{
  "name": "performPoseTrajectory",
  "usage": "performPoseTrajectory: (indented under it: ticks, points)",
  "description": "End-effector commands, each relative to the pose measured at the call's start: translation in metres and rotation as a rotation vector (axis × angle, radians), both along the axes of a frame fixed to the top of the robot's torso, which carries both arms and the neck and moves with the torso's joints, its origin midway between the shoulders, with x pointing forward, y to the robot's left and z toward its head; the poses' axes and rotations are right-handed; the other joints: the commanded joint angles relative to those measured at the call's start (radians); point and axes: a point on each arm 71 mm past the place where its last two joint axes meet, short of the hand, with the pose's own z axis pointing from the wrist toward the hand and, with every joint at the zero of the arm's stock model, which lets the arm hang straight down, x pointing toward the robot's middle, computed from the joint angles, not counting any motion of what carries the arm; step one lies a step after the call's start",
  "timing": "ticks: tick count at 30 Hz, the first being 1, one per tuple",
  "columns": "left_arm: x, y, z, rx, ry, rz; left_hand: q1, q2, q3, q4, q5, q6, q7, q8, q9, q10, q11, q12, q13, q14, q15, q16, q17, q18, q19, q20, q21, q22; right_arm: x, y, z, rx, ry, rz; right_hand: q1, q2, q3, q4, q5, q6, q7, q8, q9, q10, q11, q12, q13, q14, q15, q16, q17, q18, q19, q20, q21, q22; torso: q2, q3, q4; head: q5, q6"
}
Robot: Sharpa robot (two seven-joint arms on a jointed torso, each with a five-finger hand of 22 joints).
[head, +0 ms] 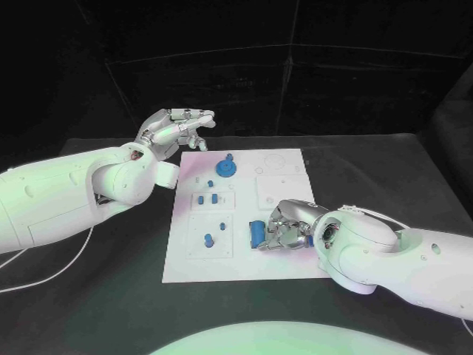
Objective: Assemble the parts on the task board
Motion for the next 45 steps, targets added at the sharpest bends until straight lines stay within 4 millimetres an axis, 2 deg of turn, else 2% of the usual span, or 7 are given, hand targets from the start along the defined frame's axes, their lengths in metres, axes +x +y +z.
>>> performPoseTrajectory:
  ticks: [1, 5, 12, 17, 28, 38, 45]
  points:
    - [-0.001, 0.000, 0.001, -0.007, -0.002, -0.008, 0.001, 0.011, -0.006, 0.000, 0.001, -0.001, 0.003, -0.002, 0.001, -0.008, 0.001, 0.003, -0.001, -0.003, 0.005, 0.005, -0.001, 0.013, 0.006, 0.005, -0.006, -0.001, -0.002, 0.001, 0.001, 0.002, 0.006, 0.033, -0.015, -0.025, -0.020, 0.015, -0.067, -0.006, -0.002, 0.005, 0.003, -0.001, -0.004, -0.006, 0.000, 0.074, -0.004, -0.006, 0.091, -0.002, -0.001, -0.001, -0.004, -0.001, 0.000, 0.0001, 0.0005, 0.000, -0.001]
    - [-0.001, 0.001, 0.001, -0.006, -0.002, -0.006, 0.001, 0.011, -0.006, 0.000, 0.001, -0.001, 0.003, -0.002, 0.001, -0.008, 0.001, 0.003, -0.001, -0.003, 0.005, 0.005, -0.001, 0.013, 0.006, 0.005, -0.006, -0.001, -0.004, -0.003, 0.003, 0.014, -0.002, 0.025, -0.027, -0.044, -0.030, 0.037, -0.075, -0.008, -0.003, 0.007, 0.005, -0.001, -0.004, -0.006, 0.001, 0.074, -0.005, -0.006, 0.091, -0.002, -0.001, -0.001, -0.005, -0.001, -0.001, 0.0005, 0.0005, 0.001, -0.002]
    - [-0.001, 0.004, 0.001, -0.005, -0.002, -0.001, 0.001, 0.011, -0.006, 0.000, 0.001, -0.001, 0.003, -0.002, 0.001, -0.008, 0.001, 0.003, -0.001, -0.003, 0.005, 0.005, -0.001, 0.013, 0.006, 0.005, -0.006, -0.001, -0.010, -0.025, 0.010, 0.037, -0.019, -0.009, -0.015, -0.037, -0.021, 0.049, -0.064, -0.008, -0.003, 0.009, 0.006, 0.000, -0.005, -0.006, 0.003, 0.074, -0.005, -0.006, 0.093, -0.002, 0.001, -0.001, -0.004, 0.002, -0.003, -0.0001, -0.0039, 0.003, -0.004]
    - [-0.001, 0.003, 0.001, -0.005, -0.002, -0.001, 0.002, 0.011, -0.007, -0.001, 0.001, -0.002, 0.003, -0.002, 0.001, -0.009, 0.002, 0.004, -0.001, -0.003, 0.005, 0.006, -0.001, 0.013, 0.006, 0.005, -0.006, -0.001, -0.012, -0.046, 0.014, 0.075, -0.008, -0.060, 0.028, -0.007, -0.007, 0.044, 0.058, -0.047, 0.010, -0.019, -0.004, -0.001, 0.004, -0.009, 0.005, 0.074, 0.001, -0.007, 0.092, -0.003, 0.001, 0.002, -0.005, 0.001, -0.002, -0.0003, -0.0003, -0.005, -0.002]
    - [-0.003, 0.001, 0.002, -0.007, -0.002, -0.006, 0.002, 0.011, -0.007, -0.001, 0.001, -0.002, 0.003, -0.002, 0.001, -0.009, 0.002, 0.004, -0.001, -0.003, 0.005, 0.006, -0.001, 0.013, 0.006, 0.005, -0.006, -0.001, -0.008, -0.099, 0.017, 0.072, -0.012, -0.181, 0.067, 0.050, -0.013, 0.031, 0.165, -0.047, 0.029, -0.099, -0.050, -0.006, 0.021, -0.022, -0.001, 0.074, 0.016, -0.009, 0.090, -0.001, -0.001, 0.017, -0.006, -0.001, -0.002, -0.0007, -0.0039, -0.021, 0.004]
    - [-0.004, -0.001, 0.002, -0.011, -0.002, -0.013, 0.002, 0.011, -0.007, -0.001, 0.001, -0.002, 0.003, -0.002, 0.001, -0.009, 0.002, 0.004, -0.001, -0.003, 0.005, 0.006, -0.001, 0.013, 0.006, 0.005, -0.006, -0.001, 0.000, -0.120, 0.011, -0.019, -0.024, -0.227, 0.054, 0.065, -0.040, 0.049, 0.171, 0.015, 0.017, -0.116, -0.063, -0.005, 0.012, -0.030, -0.005, 0.073, 0.009, -0.009, 0.090, -0.001, -0.002, 0.013, -0.007, 0.000, -0.002, 0.0004, -0.0049, -0.051, 0.004]
    - [-0.004, -0.001, 0.002, -0.011, -0.002, -0.016, 0.002, 0.011, -0.007, -0.001, 0.001, -0.002, 0.003, -0.002, 0.001, -0.009, 0.002, 0.004, -0.001, -0.003, 0.005, 0.006, -0.001, 0.013, 0.006, 0.005, -0.006, -0.001, 0.005, -0.115, 0.005, -0.075, -0.019, -0.218, 0.036, 0.062, -0.062, 0.064, 0.153, 0.048, 0.007, -0.110, -0.053, -0.006, 0.004, -0.036, -0.008, 0.073, 0.003, -0.010, 0.090, 0.000, -0.003, 0.008, -0.009, -0.003, -0.002, 0.0013, -0.0025, -0.055, 0.002]
